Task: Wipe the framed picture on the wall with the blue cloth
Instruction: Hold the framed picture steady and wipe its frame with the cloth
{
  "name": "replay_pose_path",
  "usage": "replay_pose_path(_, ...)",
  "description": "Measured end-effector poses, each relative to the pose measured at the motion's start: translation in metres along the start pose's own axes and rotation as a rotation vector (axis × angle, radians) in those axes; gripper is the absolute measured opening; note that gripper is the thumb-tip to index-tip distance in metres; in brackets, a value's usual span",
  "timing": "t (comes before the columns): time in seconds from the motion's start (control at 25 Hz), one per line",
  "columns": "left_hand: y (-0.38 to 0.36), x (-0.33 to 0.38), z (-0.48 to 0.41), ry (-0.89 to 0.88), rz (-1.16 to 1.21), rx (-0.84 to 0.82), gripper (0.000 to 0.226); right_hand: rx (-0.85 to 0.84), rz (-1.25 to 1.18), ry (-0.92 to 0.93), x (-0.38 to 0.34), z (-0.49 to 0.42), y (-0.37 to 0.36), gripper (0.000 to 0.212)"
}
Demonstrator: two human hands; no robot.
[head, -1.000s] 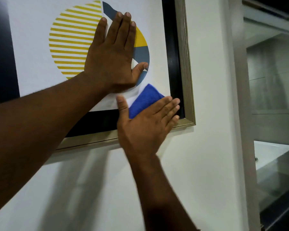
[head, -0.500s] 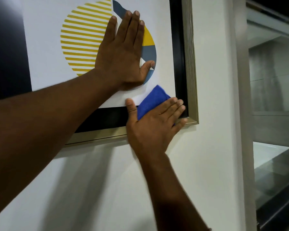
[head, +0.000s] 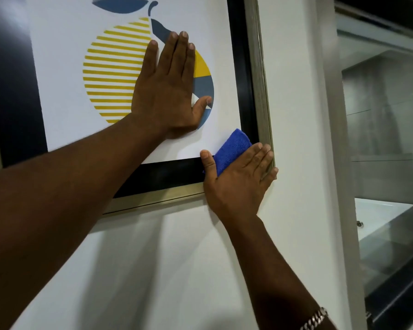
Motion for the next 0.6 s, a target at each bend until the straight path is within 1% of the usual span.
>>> replay_pose_path(0.12, -0.002, 0.001, 0.0, 0.005, -0.018, 0.005, 0.09, -0.054, -0.021, -0.019, -0.015, 0.019, -0.004, 0.111)
replay_pose_path(0.24, -0.001, 0.002, -0.001, 0.011, -0.016, 0.002, 0.089, -0.023, 0.003, 0.091, -0.052, 0.065, -0.018, 0.108)
replay_pose_path(0.32, -0.002, 0.003, -0.002, 0.02, -0.029, 0.0, 0.089, -0.021, -0.028, 0.144, -0.065, 0.082, -0.024, 0.106)
replay_pose_path(0.4, -0.001, 0.001, 0.0, 0.024, -0.039, 0.002, 0.088, -0.045, -0.043, 0.21, -0.061, 0.082, -0.026, 0.104)
replay_pose_path(0.48, 0.0, 0.002, 0.0, 0.023, -0.029, 0.011, 0.087, -0.023, -0.029, 0.25, -0.044, 0.064, -0.02, 0.104)
replay_pose_path(0.6, 0.0, 0.004, 0.0, 0.028, -0.028, -0.008, 0.087, -0.011, 0.001, 0.175, -0.01, 0.021, -0.006, 0.105)
Point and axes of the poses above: each hand's wrist, its own z-axis away from the middle knuckle, its own y-axis out of the back of the hand, x = y × z, the point moved 5 cm from there along -z, towards the middle knuckle, and after that the axes turned 7 degrees about -y, right-handed, at the moved point
